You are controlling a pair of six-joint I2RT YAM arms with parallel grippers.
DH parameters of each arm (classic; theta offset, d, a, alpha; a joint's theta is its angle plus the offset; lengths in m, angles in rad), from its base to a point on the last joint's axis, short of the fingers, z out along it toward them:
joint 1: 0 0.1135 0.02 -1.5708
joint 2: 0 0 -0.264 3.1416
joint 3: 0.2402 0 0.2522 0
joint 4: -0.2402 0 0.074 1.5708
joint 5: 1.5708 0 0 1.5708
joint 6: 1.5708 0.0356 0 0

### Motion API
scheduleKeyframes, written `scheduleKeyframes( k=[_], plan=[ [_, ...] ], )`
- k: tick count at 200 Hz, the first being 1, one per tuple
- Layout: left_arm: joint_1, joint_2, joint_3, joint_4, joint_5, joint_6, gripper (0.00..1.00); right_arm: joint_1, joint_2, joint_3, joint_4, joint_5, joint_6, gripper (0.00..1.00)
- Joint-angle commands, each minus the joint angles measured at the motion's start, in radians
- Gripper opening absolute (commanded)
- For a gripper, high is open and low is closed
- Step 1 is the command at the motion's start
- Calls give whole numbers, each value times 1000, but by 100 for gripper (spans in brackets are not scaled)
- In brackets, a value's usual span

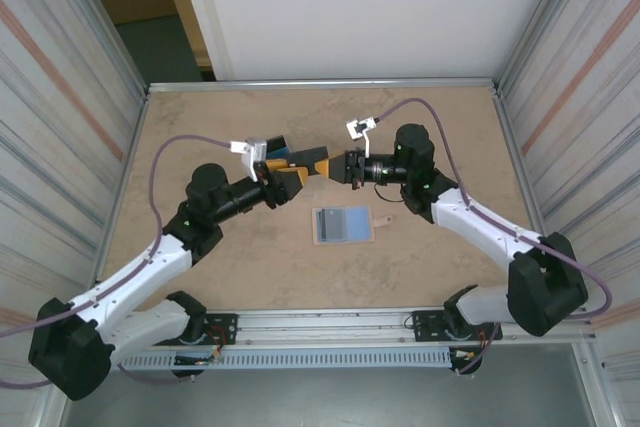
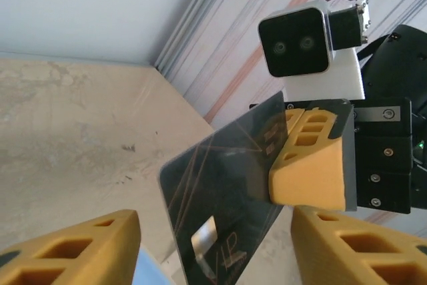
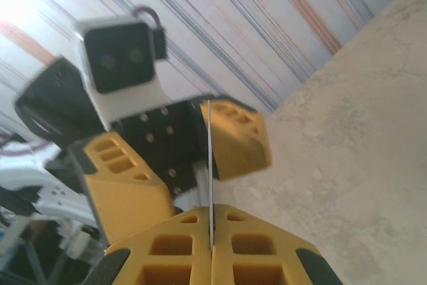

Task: Take the credit cards out of the card holder

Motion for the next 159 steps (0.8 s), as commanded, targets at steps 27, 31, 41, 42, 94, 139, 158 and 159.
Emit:
scheduleKeyframes(
  k=[27,31,41,42,94,139,158,159],
  plan=[
    [9,-47,273,-496,148,445,70,6,-132,49,-366,16,-290,0],
    [9,-42,289,-526,157,464,70,6,-141,51,-382,16,-301,0],
    [10,-22,333,-595,174,513,70,7,-157,51,-411,7,-324,0],
    [10,-19,338,-602,177,517,70,8,-159,51,-413,6,-325,0],
    [7,139,493,-772,353,628,63,13,-206,63,-488,-40,-386,0],
    [-10,214,521,-770,432,657,43,28,-207,79,-524,-53,-420,0],
    [-15,223,521,-770,446,679,31,28,-202,82,-531,-53,-426,0],
    [-15,223,521,-770,445,681,30,28,-202,82,-531,-53,-426,0]
  ],
)
